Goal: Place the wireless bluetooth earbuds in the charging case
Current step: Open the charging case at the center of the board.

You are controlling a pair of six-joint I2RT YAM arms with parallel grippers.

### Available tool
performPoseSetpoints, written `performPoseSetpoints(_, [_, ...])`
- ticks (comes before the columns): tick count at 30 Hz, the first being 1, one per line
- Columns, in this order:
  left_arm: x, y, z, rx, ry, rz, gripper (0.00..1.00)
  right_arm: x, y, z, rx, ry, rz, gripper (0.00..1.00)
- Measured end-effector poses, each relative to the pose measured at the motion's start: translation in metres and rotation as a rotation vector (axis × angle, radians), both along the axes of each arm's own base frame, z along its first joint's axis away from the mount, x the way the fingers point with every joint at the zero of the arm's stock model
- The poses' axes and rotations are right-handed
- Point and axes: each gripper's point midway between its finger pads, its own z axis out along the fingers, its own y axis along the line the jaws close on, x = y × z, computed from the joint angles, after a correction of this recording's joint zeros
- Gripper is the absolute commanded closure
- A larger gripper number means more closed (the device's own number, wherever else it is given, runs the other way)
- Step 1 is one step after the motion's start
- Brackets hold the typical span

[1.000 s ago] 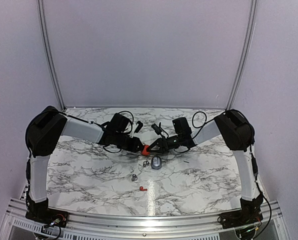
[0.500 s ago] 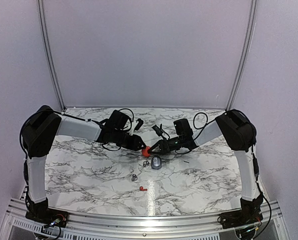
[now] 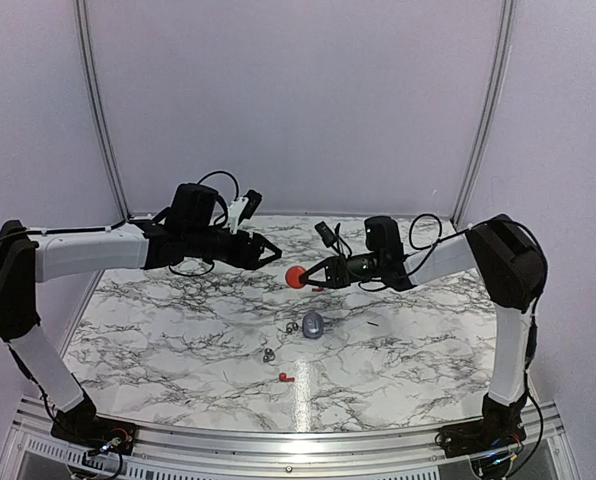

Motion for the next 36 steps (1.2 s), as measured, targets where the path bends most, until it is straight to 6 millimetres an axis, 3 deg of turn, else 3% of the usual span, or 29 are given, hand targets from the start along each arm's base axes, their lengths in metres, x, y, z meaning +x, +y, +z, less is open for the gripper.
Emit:
performPoseSetpoints(3, [-0.019,0.000,0.003,0.007,-0.022,-0.038,0.15,-0.005,-0.002,0.036,0.051,-0.065,-0.003,1.00])
performPoseSetpoints(6, [-0.039,-0.005,0.012,0.000,-0.052,-0.087,0.14,-0.015,-0.005,0.069,0.096,-0.127,0.001,1.00])
performPoseSetpoints(12, [-0.065,-0.015,0.041,-0.043,-0.113,-0.152,0.16,-0.039,-0.001,0.103,0.141,-0.194,0.036,1.00])
performPoseSetpoints(20, [-0.069,-0.020,0.042,-0.042,-0.120,-0.153,0.30,-0.062,0.011,0.117,0.164,-0.239,0.091,1.00])
performPoseSetpoints(26, [-0.071,-0.021,0.047,-0.060,-0.124,-0.159,0.33,-0.075,0.008,0.130,0.184,-0.293,0.118,1.00])
performPoseSetpoints(36, [-0.084,-0.018,0.058,-0.125,-0.108,-0.222,0.36,-0.089,0.006,0.135,0.207,-0.328,0.164,1.00])
